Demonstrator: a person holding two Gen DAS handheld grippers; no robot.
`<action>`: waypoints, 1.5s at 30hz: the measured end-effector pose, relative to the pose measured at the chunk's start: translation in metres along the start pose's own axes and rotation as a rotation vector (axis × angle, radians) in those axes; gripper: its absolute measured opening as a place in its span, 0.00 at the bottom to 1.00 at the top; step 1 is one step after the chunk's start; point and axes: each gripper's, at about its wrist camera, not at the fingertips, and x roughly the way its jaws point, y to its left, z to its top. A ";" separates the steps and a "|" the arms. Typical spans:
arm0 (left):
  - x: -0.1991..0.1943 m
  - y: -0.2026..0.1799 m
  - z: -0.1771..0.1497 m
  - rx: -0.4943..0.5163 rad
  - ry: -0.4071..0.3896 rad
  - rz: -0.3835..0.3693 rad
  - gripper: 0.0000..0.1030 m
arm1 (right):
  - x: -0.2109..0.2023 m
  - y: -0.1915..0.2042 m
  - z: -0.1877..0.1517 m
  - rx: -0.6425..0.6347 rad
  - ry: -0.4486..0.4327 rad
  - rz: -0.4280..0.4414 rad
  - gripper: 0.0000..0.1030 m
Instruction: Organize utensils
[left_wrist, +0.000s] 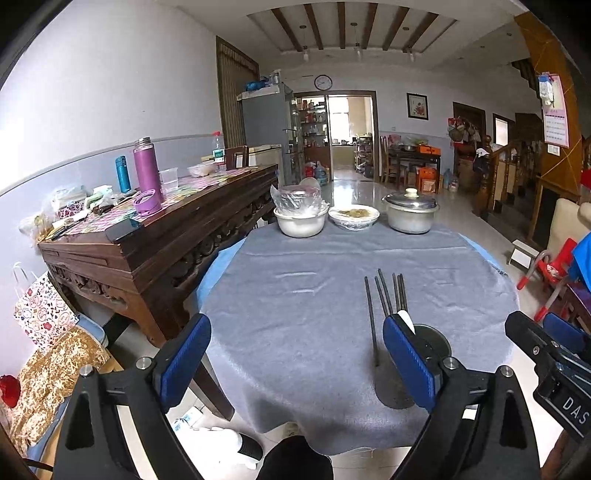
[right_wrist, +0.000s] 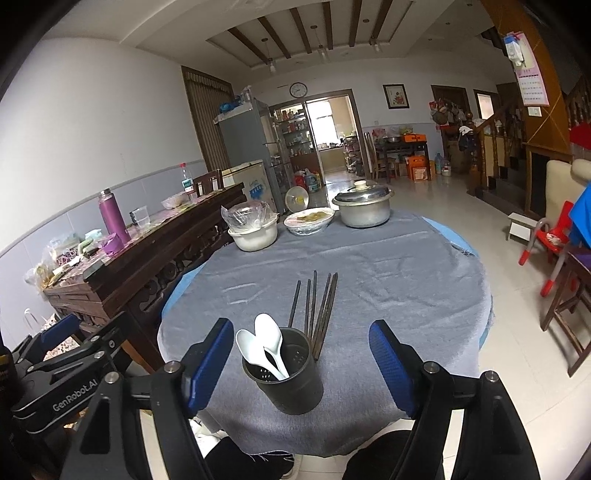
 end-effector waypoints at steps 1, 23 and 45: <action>0.000 0.000 0.000 0.001 0.000 0.001 0.92 | 0.000 0.001 0.000 -0.004 0.000 -0.003 0.77; -0.006 -0.002 0.004 0.014 -0.011 0.001 0.92 | -0.005 0.010 0.002 -0.021 -0.002 -0.017 0.77; 0.004 0.003 -0.004 0.013 0.024 0.003 0.92 | 0.000 0.014 -0.006 -0.028 0.021 -0.019 0.77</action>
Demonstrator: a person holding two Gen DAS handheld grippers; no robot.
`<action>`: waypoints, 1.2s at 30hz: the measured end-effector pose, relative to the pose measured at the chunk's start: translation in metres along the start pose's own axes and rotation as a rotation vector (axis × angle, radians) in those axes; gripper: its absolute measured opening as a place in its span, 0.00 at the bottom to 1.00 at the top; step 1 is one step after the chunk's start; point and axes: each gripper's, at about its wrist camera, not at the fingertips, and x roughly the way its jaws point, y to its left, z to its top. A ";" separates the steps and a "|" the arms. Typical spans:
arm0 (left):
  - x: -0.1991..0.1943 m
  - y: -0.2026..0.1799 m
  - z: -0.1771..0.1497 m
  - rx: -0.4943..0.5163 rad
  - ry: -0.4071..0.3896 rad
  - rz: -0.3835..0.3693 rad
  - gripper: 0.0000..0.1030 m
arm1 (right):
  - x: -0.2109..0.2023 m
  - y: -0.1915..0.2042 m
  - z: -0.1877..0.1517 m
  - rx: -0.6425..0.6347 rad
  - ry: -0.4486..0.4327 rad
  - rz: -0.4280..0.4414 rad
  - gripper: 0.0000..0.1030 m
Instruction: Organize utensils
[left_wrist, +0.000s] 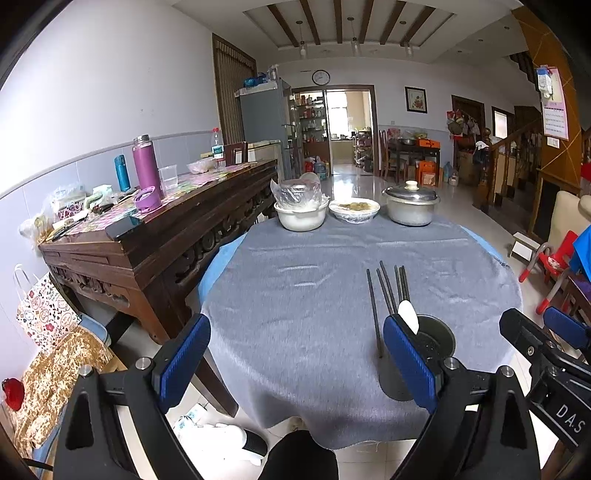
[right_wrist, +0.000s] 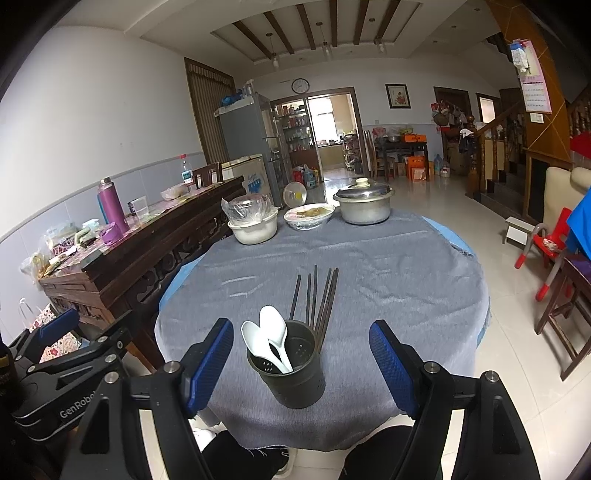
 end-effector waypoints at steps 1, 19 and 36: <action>0.001 0.001 0.000 -0.001 0.001 0.000 0.92 | 0.001 0.001 0.000 -0.001 0.001 0.000 0.77; 0.025 0.009 -0.011 -0.019 0.055 0.010 0.92 | 0.022 0.010 -0.007 -0.015 0.039 -0.007 0.77; 0.051 0.010 -0.020 -0.020 0.113 0.028 0.92 | 0.035 0.006 -0.010 -0.004 0.036 0.015 0.77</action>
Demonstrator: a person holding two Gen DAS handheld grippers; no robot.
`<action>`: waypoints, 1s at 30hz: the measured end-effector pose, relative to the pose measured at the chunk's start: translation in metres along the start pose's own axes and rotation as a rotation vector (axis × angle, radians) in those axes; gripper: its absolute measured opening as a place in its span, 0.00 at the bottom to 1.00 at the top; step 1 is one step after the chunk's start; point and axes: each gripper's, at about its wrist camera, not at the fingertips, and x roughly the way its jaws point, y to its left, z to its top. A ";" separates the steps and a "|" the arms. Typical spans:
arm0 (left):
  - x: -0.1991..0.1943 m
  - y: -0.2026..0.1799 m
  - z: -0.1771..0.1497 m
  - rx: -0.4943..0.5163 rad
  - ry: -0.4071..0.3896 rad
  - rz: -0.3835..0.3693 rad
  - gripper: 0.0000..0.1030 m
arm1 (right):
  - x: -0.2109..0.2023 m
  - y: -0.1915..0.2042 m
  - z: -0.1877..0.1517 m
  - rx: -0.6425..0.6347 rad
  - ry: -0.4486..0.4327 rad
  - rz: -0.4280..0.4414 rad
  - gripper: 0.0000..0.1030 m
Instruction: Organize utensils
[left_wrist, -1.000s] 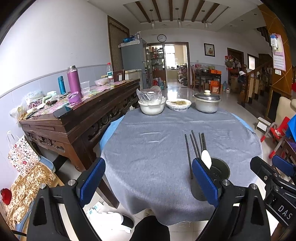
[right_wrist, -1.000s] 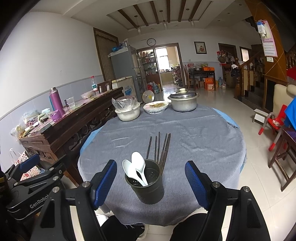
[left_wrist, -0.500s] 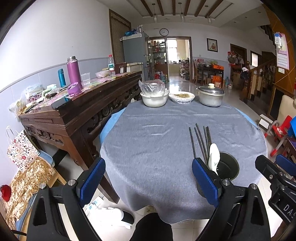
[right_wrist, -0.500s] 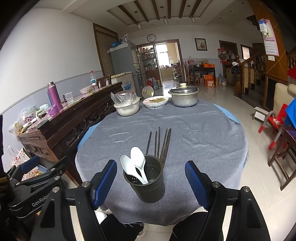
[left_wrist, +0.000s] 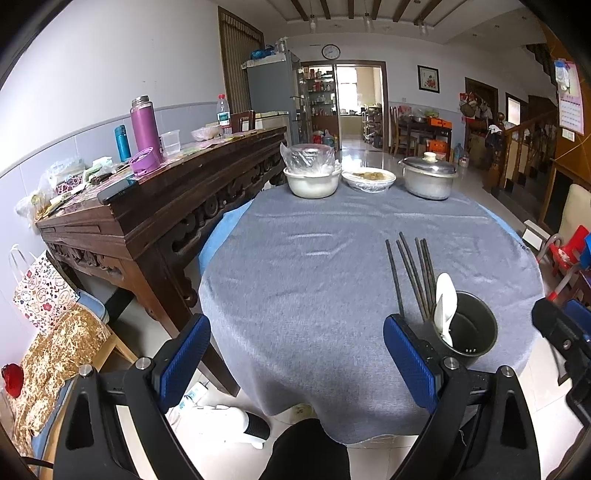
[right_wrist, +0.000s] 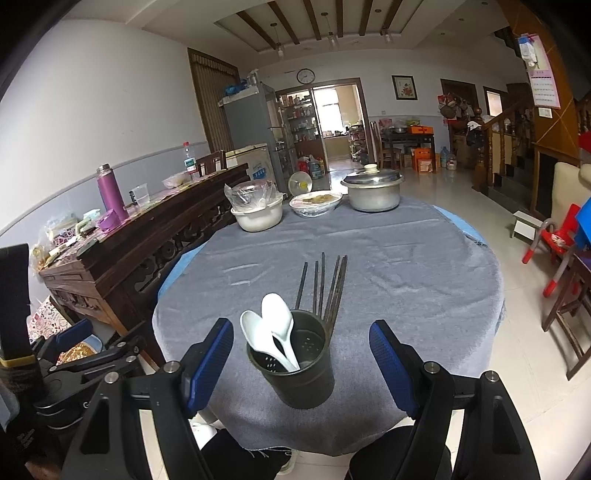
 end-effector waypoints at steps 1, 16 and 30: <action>0.001 0.000 0.000 0.001 0.002 0.001 0.92 | 0.001 -0.002 0.000 0.006 0.000 0.001 0.77; 0.050 0.008 -0.011 -0.005 0.114 0.047 0.92 | 0.033 -0.073 0.004 0.181 0.059 -0.051 0.77; 0.087 -0.007 -0.014 0.038 0.216 0.091 0.92 | 0.061 -0.094 0.003 0.126 0.100 -0.172 0.77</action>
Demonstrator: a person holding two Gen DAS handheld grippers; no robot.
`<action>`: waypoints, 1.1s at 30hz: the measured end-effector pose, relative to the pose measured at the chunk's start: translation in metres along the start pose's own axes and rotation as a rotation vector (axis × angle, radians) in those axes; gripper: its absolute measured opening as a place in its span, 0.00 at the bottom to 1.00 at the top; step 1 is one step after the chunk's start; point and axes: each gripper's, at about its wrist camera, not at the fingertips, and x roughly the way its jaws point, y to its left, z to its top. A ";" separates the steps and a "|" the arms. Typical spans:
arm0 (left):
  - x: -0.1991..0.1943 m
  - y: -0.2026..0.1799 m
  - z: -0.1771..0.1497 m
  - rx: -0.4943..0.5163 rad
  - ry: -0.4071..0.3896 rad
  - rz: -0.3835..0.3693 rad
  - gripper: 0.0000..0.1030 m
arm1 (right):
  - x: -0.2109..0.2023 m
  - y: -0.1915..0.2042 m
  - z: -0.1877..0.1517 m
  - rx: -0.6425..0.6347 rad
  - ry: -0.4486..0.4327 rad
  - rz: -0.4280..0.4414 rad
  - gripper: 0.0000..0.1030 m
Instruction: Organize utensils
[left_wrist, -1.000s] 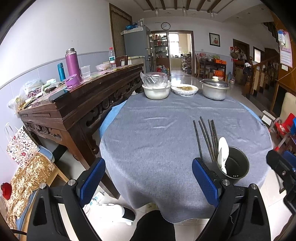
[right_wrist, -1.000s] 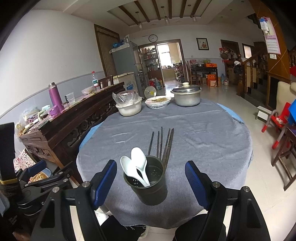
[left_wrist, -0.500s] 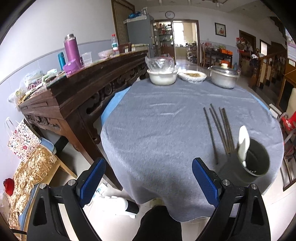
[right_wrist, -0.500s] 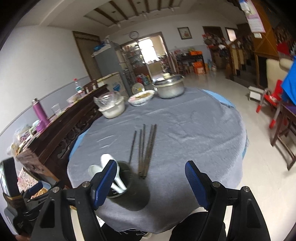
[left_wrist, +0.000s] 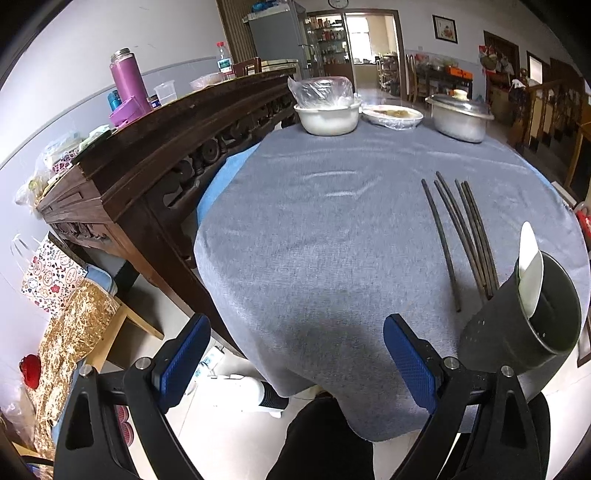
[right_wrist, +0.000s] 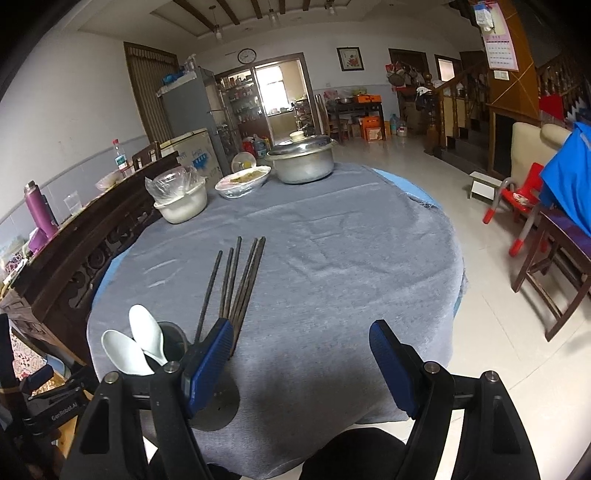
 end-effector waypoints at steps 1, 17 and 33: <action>0.000 -0.002 0.001 0.004 0.001 0.003 0.92 | 0.001 -0.001 0.000 0.000 0.002 0.000 0.77; 0.010 -0.023 0.021 0.048 0.010 0.045 0.92 | 0.010 -0.019 0.008 0.021 0.017 -0.024 0.77; 0.050 -0.038 0.094 0.150 0.032 -0.097 0.92 | 0.067 -0.021 0.039 0.025 0.165 0.094 0.77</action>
